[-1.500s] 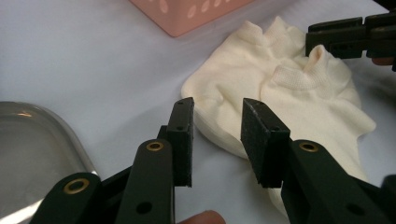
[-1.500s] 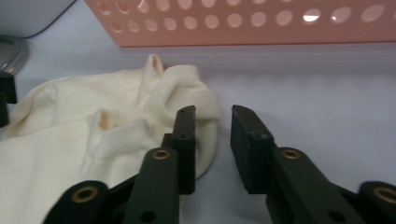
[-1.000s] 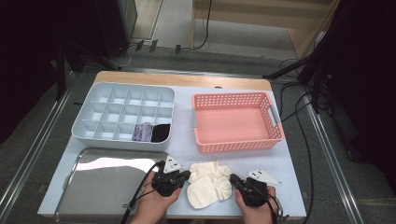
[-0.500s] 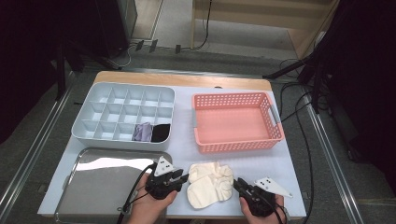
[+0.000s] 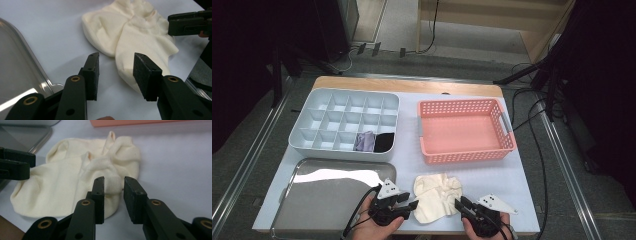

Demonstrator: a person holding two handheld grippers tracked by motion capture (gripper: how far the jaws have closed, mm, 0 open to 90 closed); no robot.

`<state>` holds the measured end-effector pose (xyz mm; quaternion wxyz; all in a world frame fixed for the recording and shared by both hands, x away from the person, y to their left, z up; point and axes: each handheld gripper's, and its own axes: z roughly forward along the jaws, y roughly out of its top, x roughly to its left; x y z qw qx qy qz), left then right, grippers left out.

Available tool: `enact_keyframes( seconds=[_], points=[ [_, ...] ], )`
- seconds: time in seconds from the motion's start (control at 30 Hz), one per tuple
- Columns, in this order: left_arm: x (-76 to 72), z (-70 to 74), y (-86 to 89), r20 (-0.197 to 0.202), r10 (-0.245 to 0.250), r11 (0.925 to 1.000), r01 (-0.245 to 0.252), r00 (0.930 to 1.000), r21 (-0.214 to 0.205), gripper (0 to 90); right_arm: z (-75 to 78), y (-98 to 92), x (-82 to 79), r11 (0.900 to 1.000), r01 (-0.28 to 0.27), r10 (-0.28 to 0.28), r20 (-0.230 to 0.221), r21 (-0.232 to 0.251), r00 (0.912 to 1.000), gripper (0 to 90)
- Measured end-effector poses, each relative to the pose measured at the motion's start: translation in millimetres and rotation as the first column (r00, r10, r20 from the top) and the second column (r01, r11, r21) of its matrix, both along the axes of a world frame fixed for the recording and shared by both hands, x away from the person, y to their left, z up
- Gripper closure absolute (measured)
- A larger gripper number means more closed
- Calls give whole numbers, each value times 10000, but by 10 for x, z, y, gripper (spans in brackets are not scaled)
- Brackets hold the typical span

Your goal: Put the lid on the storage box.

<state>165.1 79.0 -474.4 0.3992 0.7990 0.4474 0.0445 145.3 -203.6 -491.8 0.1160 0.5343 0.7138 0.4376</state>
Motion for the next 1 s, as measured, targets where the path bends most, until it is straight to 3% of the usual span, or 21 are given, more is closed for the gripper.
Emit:
enact_keyframes(
  seconds=[0.07, 0.17, 0.2, 0.3, 0.43, 0.5, 0.57, 0.67, 0.77, 0.93, 1.0],
  points=[
    [-9, -4, -14, -19, -85, 9999, 86, 10000, 114, 676, -16, 20, 6, 10000, -54, 54, -140, -58, 9999, 776],
    [-6, 0, -25, -109, -401, 9989, 403, 9991, 244, 873, -11, 28, -3, 9998, -95, 91, -226, -174, 9997, 866],
    [-2, 4, -22, -72, -409, 9990, 411, 9991, 182, 889, -5, 21, -4, 9998, -124, 121, -224, -123, 9997, 878],
    [25, 36, 1, 40, -486, 9987, 485, 9988, 143, 900, 33, 4, -29, 9997, -123, 120, -158, -208, 9998, 884],
    [59, 72, 45, 485, -308, 9991, 293, 9983, 300, 900, 51, -23, -117, 9999, -103, 100, -249, -137, 9996, 884],
    [76, 56, 53, 434, -307, 9992, 295, 9986, 268, 893, 25, -26, -136, 9998, -163, 158, -339, -147, 9993, 872],
    [83, 46, 53, 315, -432, 9987, 424, 9986, 275, 826, 2, -21, -122, 9998, -108, 102, -346, -177, 9994, 807],
    [76, 56, 72, 205, -323, 9989, 315, 9993, 357, 667, -7, -42, -125, 9995, -63, 62, 16, 310, 10000, 659],
    [60, 51, 67, 60, -357, 9988, 355, 9993, 342, 630, -22, -32, -124, 9999, 18, -18, 22, 144, 10000, 727],
    [47, 15, 59, 11, -591, 9980, 591, 9983, 207, 882, -33, -12, -125, 9998, -181, 180, -116, -29, 9998, 855],
    [47, 26, 61, 77, -651, 9978, 650, 9979, 118, 900, -20, -18, -130, 9998, -155, 157, -204, 114, 9997, 881]
  ],
)
